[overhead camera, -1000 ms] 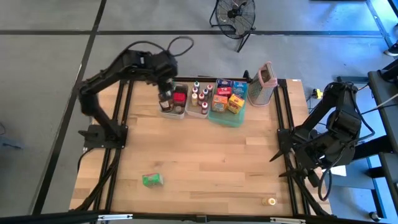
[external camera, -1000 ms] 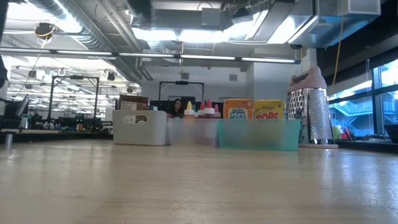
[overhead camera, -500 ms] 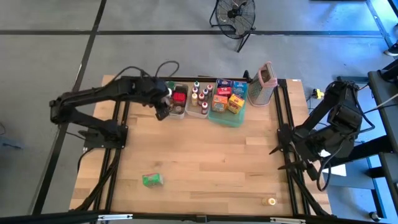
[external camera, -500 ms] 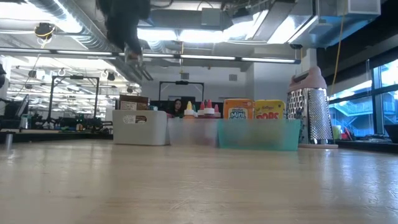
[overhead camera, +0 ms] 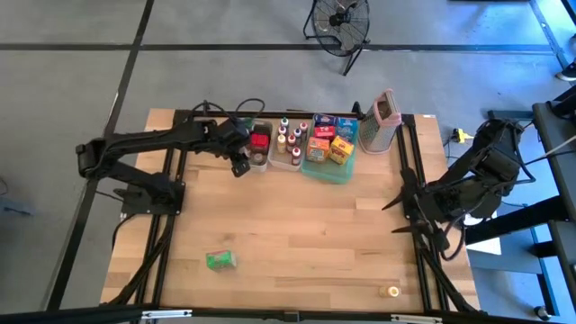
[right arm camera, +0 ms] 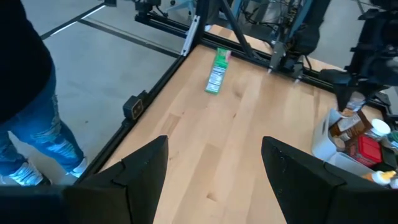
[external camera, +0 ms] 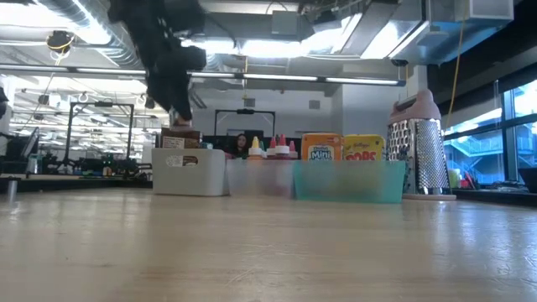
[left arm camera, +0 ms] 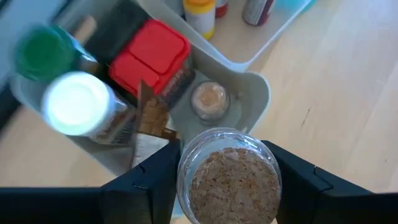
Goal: Pick & Place Kitchen Items
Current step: Put the brown seasoning bottle into the gray bin, then put the yellow food coloring bottle into the transparent bin
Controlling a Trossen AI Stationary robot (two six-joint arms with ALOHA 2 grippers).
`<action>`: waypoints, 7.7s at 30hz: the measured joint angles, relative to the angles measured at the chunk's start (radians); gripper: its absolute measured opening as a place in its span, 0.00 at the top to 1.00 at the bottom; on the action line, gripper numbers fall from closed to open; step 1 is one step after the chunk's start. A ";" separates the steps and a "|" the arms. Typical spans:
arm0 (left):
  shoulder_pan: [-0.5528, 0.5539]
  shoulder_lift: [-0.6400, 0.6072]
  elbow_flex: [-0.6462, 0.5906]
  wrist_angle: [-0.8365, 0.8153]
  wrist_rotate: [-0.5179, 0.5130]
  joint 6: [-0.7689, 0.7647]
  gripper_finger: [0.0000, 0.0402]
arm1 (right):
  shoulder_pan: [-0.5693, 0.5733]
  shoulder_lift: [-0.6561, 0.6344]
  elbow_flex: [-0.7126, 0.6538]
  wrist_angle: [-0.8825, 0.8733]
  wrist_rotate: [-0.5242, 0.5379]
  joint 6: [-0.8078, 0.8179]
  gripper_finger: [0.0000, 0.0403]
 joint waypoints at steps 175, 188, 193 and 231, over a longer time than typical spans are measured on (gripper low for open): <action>-0.614 0.021 0.014 0.289 -0.047 -0.377 0.41 | 0.359 0.618 -0.240 0.134 -0.341 1.420 0.35; -0.614 0.022 0.014 0.289 -0.096 -0.351 0.41 | 0.379 0.618 -0.267 0.152 -0.314 1.456 0.35; -0.614 0.022 0.014 0.289 -0.096 -0.351 0.41 | 0.386 0.619 -0.325 0.250 -0.315 1.475 0.35; -0.614 0.022 0.014 0.289 -0.136 -0.324 0.41 | 0.355 0.620 -0.442 0.376 -0.178 1.308 0.54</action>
